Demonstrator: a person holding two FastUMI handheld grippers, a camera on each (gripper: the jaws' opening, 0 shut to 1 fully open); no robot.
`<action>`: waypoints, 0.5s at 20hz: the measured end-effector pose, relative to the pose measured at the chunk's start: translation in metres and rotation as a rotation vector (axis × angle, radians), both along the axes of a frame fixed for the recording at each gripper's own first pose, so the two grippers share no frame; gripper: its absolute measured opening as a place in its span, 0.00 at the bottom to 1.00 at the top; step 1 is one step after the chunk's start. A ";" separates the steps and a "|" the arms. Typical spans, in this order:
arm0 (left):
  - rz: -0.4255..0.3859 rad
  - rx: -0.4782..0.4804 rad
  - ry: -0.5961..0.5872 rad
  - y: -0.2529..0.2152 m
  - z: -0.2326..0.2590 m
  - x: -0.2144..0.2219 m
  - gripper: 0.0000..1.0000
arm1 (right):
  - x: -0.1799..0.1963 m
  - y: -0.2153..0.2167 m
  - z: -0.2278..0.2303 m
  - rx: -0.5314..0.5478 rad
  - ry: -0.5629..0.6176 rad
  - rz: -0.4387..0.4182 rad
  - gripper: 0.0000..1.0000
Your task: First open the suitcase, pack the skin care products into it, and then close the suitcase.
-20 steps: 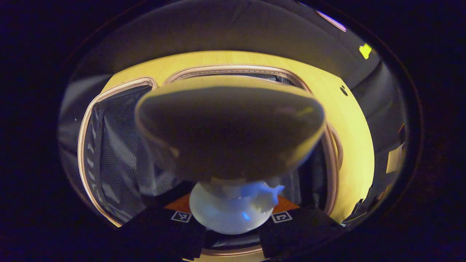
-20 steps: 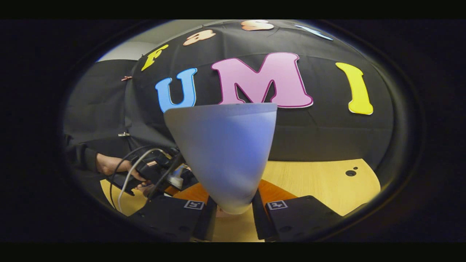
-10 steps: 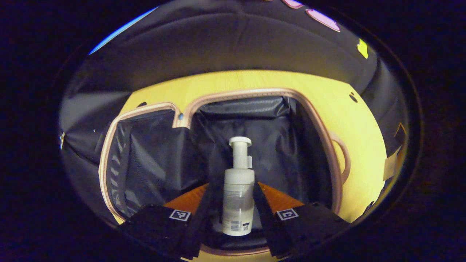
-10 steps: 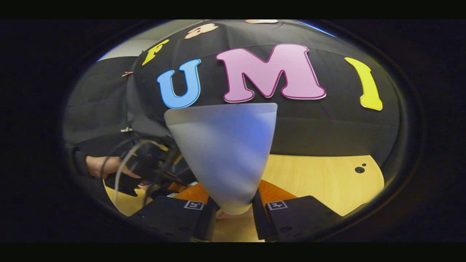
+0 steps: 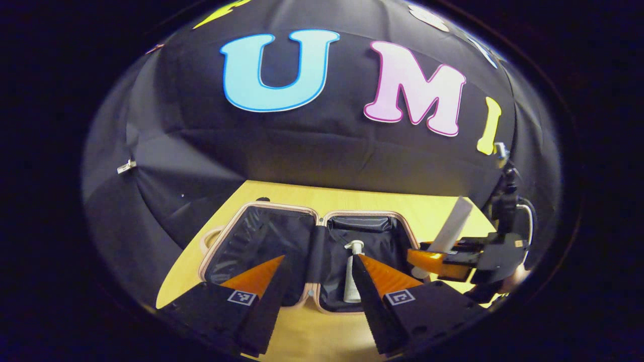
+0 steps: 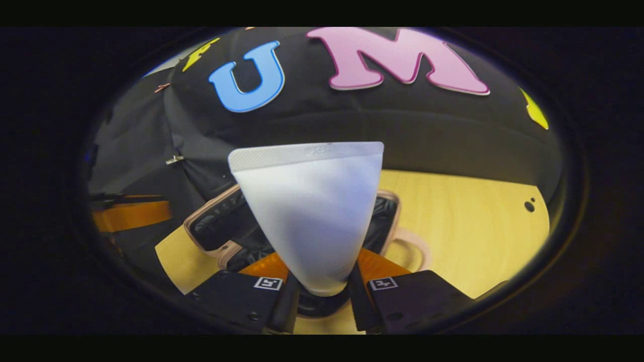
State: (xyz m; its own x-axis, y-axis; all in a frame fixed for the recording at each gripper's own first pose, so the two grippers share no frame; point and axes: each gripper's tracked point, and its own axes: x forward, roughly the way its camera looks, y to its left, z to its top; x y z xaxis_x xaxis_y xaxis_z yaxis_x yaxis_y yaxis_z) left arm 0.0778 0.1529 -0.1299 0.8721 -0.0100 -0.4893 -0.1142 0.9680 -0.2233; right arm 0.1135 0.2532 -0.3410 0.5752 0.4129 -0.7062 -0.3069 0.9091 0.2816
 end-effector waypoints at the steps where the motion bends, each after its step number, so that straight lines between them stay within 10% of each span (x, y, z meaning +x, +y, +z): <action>1: 0.015 -0.078 -0.013 0.001 0.008 -0.013 0.80 | -0.001 0.007 -0.011 -0.009 0.038 -0.014 0.47; 8: 0.086 -0.166 -0.042 0.049 0.020 -0.060 0.80 | -0.009 0.011 -0.092 -0.183 0.261 -0.089 0.40; 10: 0.091 -0.211 -0.037 0.052 0.018 -0.062 0.80 | -0.005 0.013 -0.090 -0.163 0.263 -0.124 0.52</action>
